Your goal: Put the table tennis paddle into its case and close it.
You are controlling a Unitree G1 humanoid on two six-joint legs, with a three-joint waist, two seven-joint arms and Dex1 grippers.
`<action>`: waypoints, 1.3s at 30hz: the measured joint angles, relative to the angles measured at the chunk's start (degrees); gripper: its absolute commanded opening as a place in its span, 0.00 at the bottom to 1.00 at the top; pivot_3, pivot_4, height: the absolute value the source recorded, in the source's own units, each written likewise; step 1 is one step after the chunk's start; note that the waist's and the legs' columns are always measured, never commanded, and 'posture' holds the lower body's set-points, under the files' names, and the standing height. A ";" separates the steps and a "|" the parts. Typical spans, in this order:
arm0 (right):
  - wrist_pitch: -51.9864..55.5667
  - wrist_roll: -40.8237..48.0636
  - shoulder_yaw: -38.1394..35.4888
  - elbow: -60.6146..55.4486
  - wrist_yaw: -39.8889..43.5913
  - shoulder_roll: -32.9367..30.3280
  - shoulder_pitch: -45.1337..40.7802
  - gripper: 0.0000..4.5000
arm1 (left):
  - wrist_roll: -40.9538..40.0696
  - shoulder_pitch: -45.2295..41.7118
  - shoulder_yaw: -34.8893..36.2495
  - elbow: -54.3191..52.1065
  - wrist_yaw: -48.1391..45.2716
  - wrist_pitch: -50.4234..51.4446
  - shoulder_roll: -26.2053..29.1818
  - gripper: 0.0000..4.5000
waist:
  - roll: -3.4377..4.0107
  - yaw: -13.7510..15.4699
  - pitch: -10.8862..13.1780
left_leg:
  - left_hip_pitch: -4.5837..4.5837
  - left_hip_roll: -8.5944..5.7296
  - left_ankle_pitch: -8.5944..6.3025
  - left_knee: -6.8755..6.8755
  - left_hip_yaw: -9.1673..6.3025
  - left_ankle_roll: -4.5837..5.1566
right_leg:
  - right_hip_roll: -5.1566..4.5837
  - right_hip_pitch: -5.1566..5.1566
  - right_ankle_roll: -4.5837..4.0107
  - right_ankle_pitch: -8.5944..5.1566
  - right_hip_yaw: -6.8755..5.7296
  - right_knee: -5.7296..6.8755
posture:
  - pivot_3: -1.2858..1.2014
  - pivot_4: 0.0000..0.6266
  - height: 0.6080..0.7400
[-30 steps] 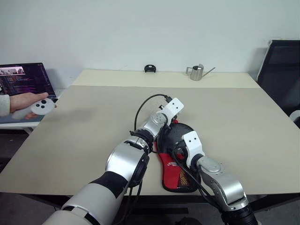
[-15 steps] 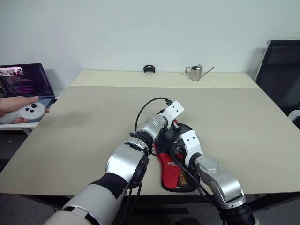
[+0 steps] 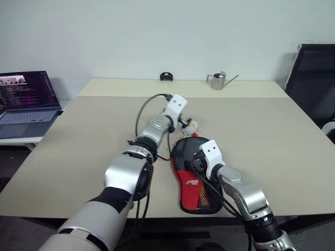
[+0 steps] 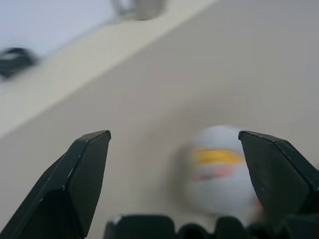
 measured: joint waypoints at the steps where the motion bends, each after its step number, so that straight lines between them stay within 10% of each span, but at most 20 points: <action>1: -0.25 0.13 -0.52 0.32 0.35 -0.56 -0.16 1.00 | -0.31 0.17 0.06 -0.24 -0.45 -0.62 2.10 1.00 | 0.01 0.04 0.00 | -0.02 -0.01 0.00 0.00 0.00 0.00 | 0.00 0.00 -0.07 0.04 -0.01 -0.01 | 0.52 0.24 1.00; 10: -1.32 2.02 -2.03 1.84 7.36 -6.97 -1.61 1.00 | -10.49 11.06 3.58 -9.00 -28.16 -3.86 10.00 1.00 | 0.05 1.11 0.04 | -0.19 -0.09 0.00 0.03 -0.04 0.00 | -0.07 0.00 -0.27 0.14 -0.02 -0.15 | 0.52 0.24 1.00; 18: 0.42 5.91 -3.31 -2.07 15.05 -13.81 -0.43 1.00 | -22.05 33.22 -0.95 -46.73 -46.70 11.61 9.71 1.00 | 0.26 0.93 0.18 | -0.26 0.02 -0.01 0.01 -0.15 0.01 | -0.25 -0.03 -0.46 0.03 0.06 -0.16 | 0.52 0.24 1.00; 26: 6.32 11.64 -5.62 -8.50 22.02 -21.64 0.83 1.00 | -24.58 37.58 -5.67 -59.19 -45.65 18.44 8.80 1.00 | 0.64 1.34 0.64 | -0.27 -0.01 0.00 0.03 -0.19 0.03 | -0.24 -0.04 -0.45 0.02 0.00 -0.08 | 0.52 0.24 1.00; 39: 13.64 20.94 -17.37 -17.47 23.10 -27.74 3.16 1.00 | -20.11 32.63 -13.96 -49.47 -42.51 9.17 3.76 1.00 | 0.61 1.64 0.76 | -0.35 -0.04 -0.01 0.03 -0.17 0.03 | -0.01 -0.05 -0.43 0.01 -0.01 -0.20 | 0.52 0.24 1.00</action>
